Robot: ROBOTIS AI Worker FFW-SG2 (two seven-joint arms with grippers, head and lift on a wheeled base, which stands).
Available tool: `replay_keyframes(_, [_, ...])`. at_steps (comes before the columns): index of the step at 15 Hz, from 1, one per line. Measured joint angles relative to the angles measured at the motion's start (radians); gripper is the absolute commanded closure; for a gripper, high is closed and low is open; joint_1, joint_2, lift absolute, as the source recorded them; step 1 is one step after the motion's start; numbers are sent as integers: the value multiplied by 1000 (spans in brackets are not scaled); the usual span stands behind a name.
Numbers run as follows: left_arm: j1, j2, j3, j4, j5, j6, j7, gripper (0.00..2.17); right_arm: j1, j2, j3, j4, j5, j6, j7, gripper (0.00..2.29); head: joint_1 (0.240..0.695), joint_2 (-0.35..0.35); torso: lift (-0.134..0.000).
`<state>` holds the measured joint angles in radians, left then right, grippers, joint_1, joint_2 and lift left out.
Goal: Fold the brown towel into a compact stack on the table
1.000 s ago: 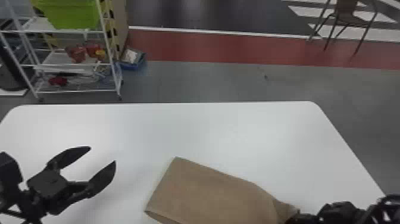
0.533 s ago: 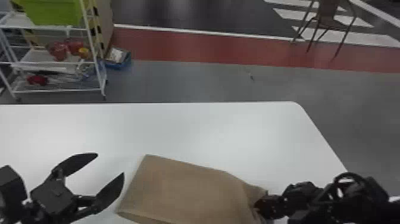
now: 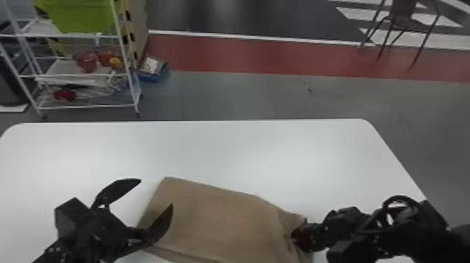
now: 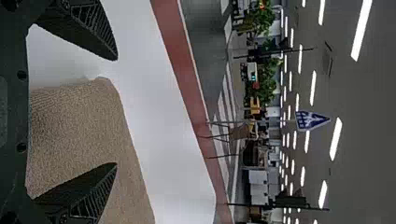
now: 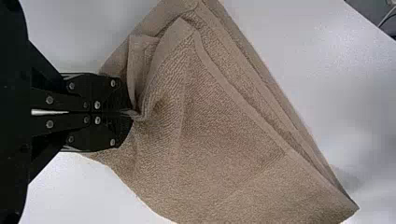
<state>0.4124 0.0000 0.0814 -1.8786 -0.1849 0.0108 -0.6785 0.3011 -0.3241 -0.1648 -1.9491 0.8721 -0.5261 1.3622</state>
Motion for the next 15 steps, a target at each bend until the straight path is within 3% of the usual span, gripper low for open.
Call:
replay_keyframes(3, [-30, 0, 4, 65, -92, -28, 38, 76, 7, 4, -25, -27, -19, 7, 0, 1706, 695, -110, -119])
replay_keyframes(6, [-57, 0, 35, 113, -134, -27, 41, 76, 32, 4, -53, -64, -50, 1, 0, 1706, 695, -90, -119])
replay_keyframes(15, [-83, 0, 63, 143, -151, -21, 22, 76, 183, -7, -129, -269, -183, 13, 0, 1706, 695, -44, -119])
